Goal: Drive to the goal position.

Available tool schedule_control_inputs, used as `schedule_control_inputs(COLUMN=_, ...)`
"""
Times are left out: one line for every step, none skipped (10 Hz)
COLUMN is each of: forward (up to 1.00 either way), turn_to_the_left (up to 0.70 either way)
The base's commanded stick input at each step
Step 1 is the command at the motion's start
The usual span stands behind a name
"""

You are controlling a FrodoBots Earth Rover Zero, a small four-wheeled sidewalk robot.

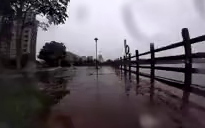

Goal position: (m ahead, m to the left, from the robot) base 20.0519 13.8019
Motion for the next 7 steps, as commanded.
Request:
schedule_control_inputs(forward=1.0, turn_to_the_left=0.0)
schedule_control_inputs(forward=1.0, turn_to_the_left=0.0)
schedule_control_inputs(forward=1.0, turn_to_the_left=0.0)
schedule_control_inputs(forward=1.0, turn_to_the_left=0.0)
schedule_control_inputs(forward=1.0, turn_to_the_left=0.0)
schedule_control_inputs(forward=1.0, turn_to_the_left=0.0)
schedule_control_inputs(forward=1.0, turn_to_the_left=0.0)
